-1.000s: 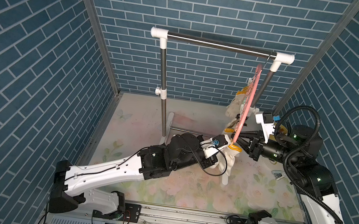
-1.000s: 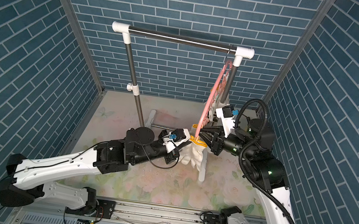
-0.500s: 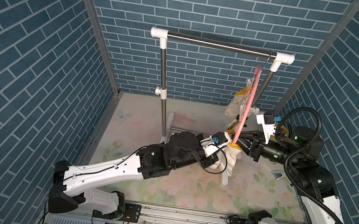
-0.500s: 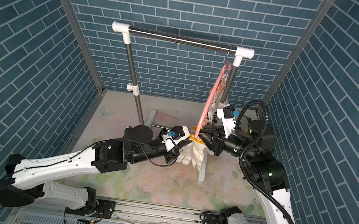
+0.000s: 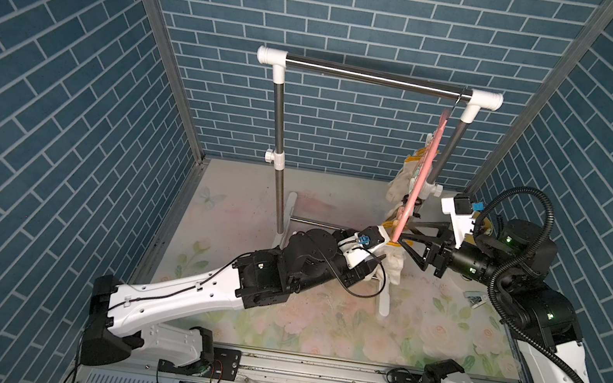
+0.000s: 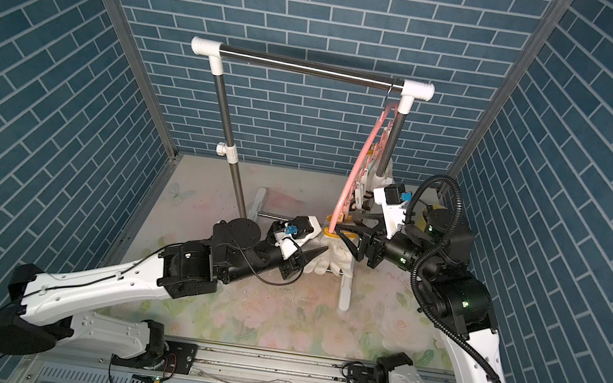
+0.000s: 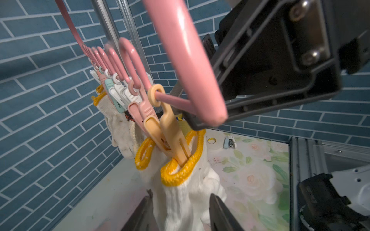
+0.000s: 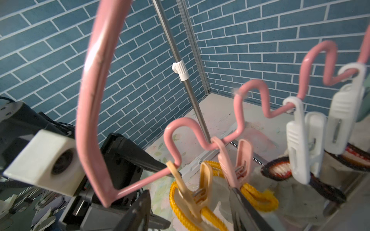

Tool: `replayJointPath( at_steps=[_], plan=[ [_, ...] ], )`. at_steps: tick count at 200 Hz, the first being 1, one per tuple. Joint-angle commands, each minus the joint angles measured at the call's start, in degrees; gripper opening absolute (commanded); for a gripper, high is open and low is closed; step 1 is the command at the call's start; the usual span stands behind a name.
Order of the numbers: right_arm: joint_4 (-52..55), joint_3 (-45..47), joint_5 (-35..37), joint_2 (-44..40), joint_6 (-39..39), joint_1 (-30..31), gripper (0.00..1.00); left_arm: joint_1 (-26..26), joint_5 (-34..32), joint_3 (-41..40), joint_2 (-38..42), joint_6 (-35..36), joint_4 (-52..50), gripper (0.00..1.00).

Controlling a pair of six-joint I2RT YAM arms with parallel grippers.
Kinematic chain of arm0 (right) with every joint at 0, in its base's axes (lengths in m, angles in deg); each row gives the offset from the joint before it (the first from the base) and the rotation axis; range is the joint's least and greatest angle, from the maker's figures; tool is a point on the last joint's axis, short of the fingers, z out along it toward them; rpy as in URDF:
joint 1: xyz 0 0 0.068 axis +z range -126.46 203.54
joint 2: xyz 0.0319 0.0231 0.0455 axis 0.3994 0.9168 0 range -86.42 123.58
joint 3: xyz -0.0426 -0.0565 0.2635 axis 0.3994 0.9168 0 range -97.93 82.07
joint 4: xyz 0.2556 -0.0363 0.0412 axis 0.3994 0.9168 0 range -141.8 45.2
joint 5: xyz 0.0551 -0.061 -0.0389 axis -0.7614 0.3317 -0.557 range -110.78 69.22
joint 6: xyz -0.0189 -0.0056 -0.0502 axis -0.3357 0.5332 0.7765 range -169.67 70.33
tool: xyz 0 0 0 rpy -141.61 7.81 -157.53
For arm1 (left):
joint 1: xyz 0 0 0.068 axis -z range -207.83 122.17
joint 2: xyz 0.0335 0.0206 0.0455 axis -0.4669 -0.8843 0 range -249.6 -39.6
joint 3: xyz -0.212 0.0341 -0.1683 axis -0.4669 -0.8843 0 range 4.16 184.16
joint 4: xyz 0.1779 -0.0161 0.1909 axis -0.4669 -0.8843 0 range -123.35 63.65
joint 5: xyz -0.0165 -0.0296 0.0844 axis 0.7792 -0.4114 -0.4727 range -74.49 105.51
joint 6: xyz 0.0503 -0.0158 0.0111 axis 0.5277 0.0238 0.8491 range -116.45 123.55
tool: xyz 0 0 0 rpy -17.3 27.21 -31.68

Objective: Clip the gloves onto a hanger to dry
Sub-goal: Clamp the glove onto the hanger, then reset both arms

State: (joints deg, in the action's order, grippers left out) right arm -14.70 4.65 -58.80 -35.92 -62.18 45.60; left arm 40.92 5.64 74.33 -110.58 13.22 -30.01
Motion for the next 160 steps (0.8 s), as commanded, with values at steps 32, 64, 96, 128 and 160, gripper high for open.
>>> replayJointPath(
  at_steps=[32,64,96,128,160],
  plan=[
    [4.46,0.28,20.97,-7.61,2.18,-0.17,0.66,-0.34,-14.55,-7.64,8.50,2.30,7.71,0.86],
    [10.07,3.49,41.53,-9.74,-0.48,-0.31,0.66,-7.63,-20.96,-15.49,17.98,1.49,9.70,1.00],
    [9.58,10.79,45.23,-8.34,-1.74,-5.06,0.65,-22.27,-18.71,-24.25,28.42,-5.64,6.86,1.00],
    [1.16,20.13,33.34,-5.96,-3.24,-15.42,0.64,-32.50,-19.65,-33.83,33.96,-8.16,4.98,1.00],
    [-11.53,32.36,24.29,-3.95,-3.66,-24.65,0.64,-42.61,-21.88,-44.01,35.26,-9.73,13.55,1.00]
  ],
)
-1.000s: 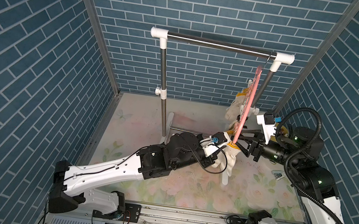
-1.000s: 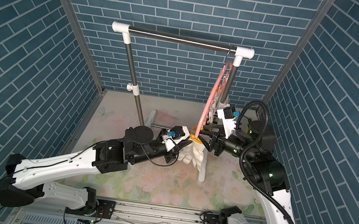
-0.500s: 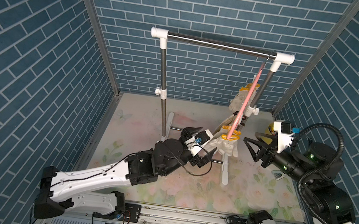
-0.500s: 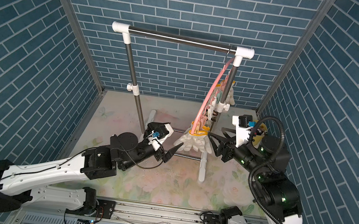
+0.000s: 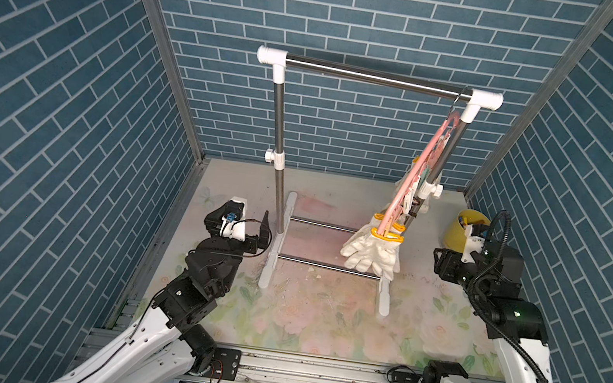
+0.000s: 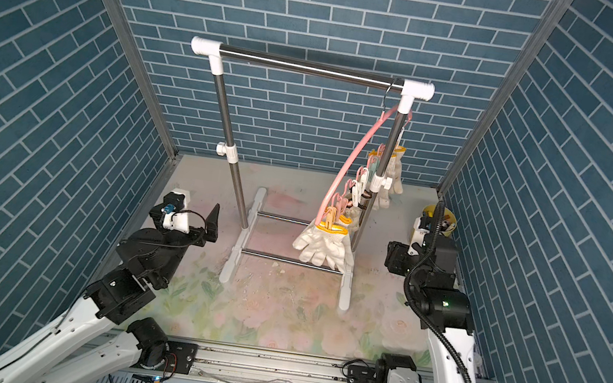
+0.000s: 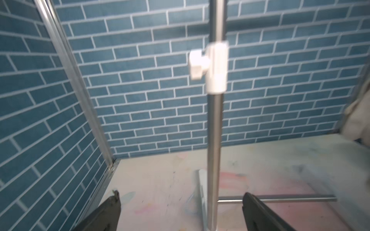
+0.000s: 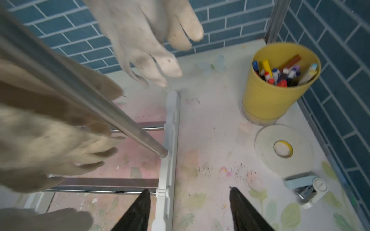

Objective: Clip the gloves onto a hanger to dry
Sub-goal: Reset both arms

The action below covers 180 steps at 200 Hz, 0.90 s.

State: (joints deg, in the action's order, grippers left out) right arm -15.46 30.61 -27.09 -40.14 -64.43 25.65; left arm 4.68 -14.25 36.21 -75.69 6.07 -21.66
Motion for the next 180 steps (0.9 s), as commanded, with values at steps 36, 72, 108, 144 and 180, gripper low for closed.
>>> replayJointPath(
  at_steps=[36,72,108,144,180],
  plan=[
    [-23.95,15.68,-3.07,2.08,2.05,-9.04,0.66,-20.24,3.23,-16.45,-6.34,-6.81,20.45,1.00],
    [-43.91,28.96,5.29,4.12,8.74,-9.20,0.65,-22.32,3.64,-23.62,-16.23,-2.07,41.16,1.00],
    [-60.71,35.19,5.56,12.56,12.17,-9.23,0.64,-23.32,4.53,-22.41,-31.88,-4.28,52.58,1.00],
    [-72.36,35.06,4.34,21.55,11.34,-9.22,0.64,-24.76,7.70,-20.12,-43.01,-2.82,63.62,1.00],
    [-78.56,31.87,-3.90,29.88,11.96,-9.32,0.59,-27.72,11.34,-22.04,-51.03,-5.00,73.29,1.00]
  ],
)
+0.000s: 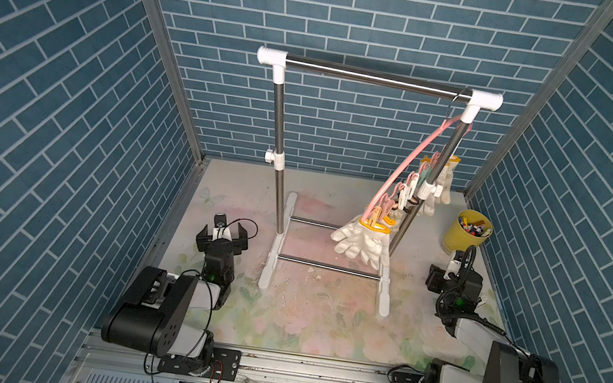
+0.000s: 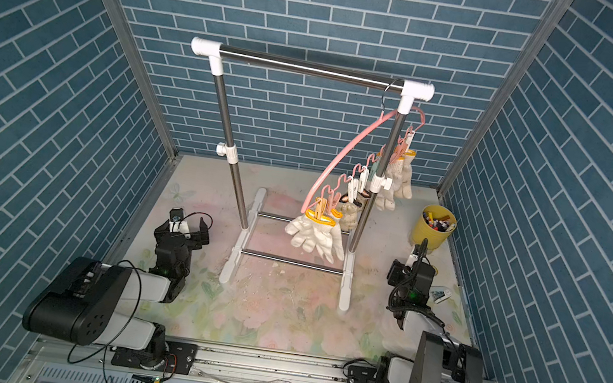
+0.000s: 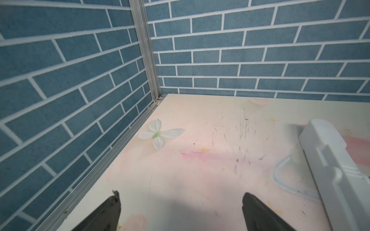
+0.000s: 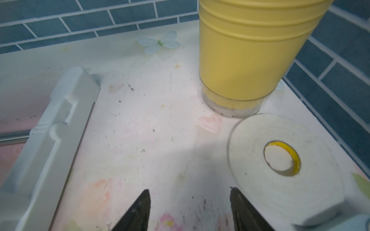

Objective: Clip the gloves onto a hanger to dry
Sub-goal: Reset both arms

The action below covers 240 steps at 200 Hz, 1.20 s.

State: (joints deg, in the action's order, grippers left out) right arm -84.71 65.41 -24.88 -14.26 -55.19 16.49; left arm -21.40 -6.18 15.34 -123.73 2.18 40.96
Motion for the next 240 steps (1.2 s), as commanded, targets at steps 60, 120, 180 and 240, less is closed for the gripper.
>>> replayJointPath(
  at_steps=[60,120,180,240],
  plan=[
    [-14.29,-6.14,-8.70,15.39,3.84,0.68,0.61,-2.75,6.33,-0.02,-2.86,-1.27,8.15,1.00],
    [-14.40,-6.19,-7.23,15.44,4.01,1.54,0.99,-2.75,6.27,0.06,-2.81,-1.23,8.19,1.00],
    [-14.37,-6.10,-6.98,15.42,4.11,1.69,0.99,-2.75,6.30,0.03,-2.84,-1.27,8.10,1.00],
    [-13.99,-6.24,-6.27,15.34,4.29,2.04,0.99,-2.75,6.27,0.03,-2.86,-1.24,8.15,1.00]
  ],
)
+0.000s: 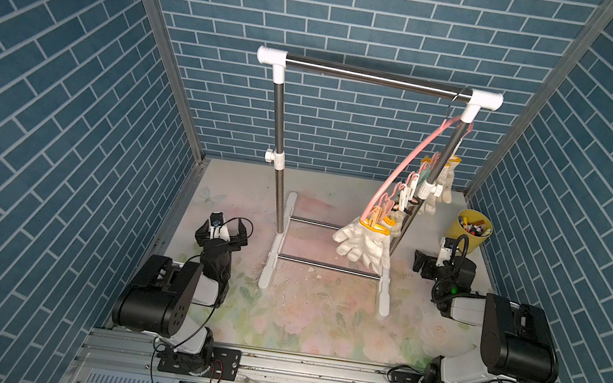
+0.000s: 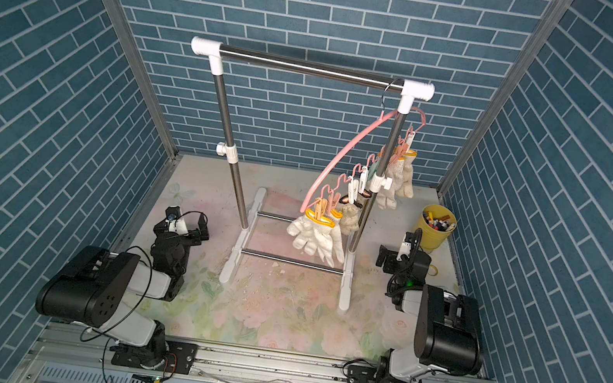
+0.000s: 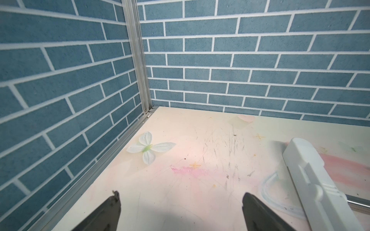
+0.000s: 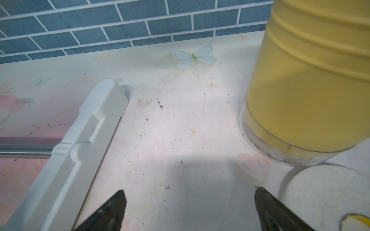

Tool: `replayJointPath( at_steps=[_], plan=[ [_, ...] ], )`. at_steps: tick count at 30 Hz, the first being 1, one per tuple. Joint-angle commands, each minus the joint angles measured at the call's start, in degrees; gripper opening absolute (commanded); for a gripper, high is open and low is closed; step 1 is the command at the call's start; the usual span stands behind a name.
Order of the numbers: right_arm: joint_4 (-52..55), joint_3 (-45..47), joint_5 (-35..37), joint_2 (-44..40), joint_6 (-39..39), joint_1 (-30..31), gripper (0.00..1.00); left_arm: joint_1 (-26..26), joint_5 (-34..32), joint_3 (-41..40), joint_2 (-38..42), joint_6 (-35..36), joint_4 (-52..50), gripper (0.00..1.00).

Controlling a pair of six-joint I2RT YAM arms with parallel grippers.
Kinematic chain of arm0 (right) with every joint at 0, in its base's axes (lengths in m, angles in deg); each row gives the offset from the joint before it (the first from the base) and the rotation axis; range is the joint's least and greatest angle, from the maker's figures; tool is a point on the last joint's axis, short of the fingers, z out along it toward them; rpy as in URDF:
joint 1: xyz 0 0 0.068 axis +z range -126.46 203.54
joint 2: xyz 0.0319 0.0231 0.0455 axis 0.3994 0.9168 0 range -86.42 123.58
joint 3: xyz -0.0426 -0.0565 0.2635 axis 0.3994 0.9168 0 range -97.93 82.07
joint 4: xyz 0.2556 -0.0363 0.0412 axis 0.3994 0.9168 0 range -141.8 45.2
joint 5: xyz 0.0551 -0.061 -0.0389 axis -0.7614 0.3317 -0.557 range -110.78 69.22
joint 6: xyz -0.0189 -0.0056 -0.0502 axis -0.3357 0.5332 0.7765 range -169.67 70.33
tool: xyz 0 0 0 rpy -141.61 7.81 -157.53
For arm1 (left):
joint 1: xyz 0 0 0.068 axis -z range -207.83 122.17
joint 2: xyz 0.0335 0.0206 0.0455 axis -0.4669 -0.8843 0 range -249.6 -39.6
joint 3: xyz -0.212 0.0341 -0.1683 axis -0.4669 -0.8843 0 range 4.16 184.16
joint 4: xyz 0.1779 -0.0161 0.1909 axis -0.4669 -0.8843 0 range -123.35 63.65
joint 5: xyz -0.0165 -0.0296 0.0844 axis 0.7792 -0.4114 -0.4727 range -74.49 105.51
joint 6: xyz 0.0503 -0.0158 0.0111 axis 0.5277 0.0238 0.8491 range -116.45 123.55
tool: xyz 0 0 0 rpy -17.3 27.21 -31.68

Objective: Clip the gloves onto a hanger to dry
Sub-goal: Reset both arms

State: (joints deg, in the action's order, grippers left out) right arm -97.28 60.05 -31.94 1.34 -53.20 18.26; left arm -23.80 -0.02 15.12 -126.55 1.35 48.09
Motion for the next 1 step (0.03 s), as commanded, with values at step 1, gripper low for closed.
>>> replayJointPath(
  at_steps=[1],
  plan=[
    [-1.44,-0.86,0.79,-0.29,2.30,0.27,0.99,-0.34,0.13,0.22,-0.05,-0.42,1.00,1.00]
  ],
)
